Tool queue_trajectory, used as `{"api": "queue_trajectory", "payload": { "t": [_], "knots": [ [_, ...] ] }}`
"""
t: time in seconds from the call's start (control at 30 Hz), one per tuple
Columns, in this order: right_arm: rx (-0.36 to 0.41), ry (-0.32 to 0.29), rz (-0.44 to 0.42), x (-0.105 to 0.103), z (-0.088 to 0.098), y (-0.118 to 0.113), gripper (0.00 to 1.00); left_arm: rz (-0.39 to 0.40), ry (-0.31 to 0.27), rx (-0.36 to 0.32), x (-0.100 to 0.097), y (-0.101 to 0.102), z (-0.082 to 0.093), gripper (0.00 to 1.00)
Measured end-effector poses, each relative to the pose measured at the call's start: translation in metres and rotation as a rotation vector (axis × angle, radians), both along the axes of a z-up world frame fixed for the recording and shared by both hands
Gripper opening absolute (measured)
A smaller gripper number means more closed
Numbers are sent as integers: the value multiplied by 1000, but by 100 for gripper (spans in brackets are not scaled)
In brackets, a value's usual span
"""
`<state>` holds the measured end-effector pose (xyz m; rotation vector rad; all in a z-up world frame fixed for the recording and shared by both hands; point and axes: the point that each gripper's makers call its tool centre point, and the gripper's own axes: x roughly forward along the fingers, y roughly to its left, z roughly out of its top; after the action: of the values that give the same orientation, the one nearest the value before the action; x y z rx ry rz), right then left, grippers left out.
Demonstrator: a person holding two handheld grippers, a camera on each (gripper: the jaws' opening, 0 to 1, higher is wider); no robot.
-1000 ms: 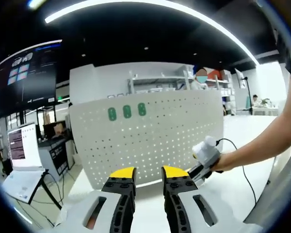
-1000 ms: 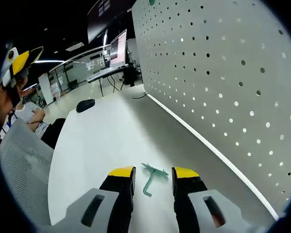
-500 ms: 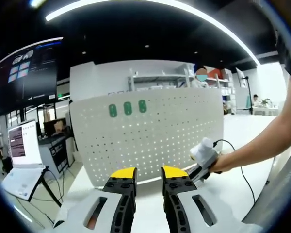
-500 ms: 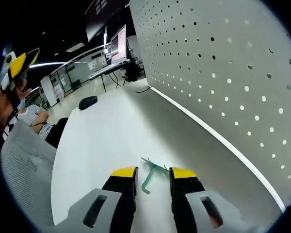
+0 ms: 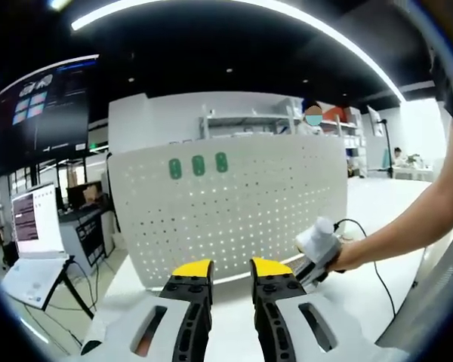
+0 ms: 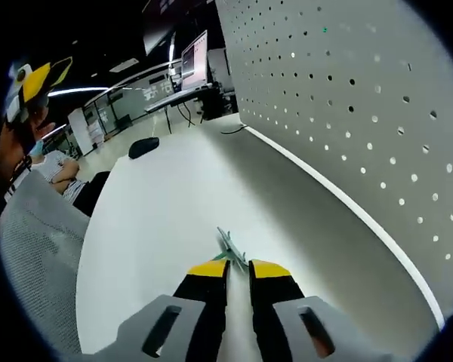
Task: Insert the hook assembly into the mounting plate slot until the hook locks in place.
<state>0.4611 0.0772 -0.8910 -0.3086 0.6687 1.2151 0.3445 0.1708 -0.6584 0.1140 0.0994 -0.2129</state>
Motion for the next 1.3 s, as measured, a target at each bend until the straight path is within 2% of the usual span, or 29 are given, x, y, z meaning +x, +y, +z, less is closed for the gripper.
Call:
{"api": "queue_trajectory", "payload": {
  "t": [0.57,0.97,1.3],
  "knots": [
    [17,-50,19,1,2,2,3,-13,18,5,2,-4,-4,19],
    [13,-103,32,1,19,4,2,-24,23,3,1,-6,-6,18],
    [9,-118,21,1,32,0,1,-37,18,-2,1,-9,-6,18]
  ]
}}
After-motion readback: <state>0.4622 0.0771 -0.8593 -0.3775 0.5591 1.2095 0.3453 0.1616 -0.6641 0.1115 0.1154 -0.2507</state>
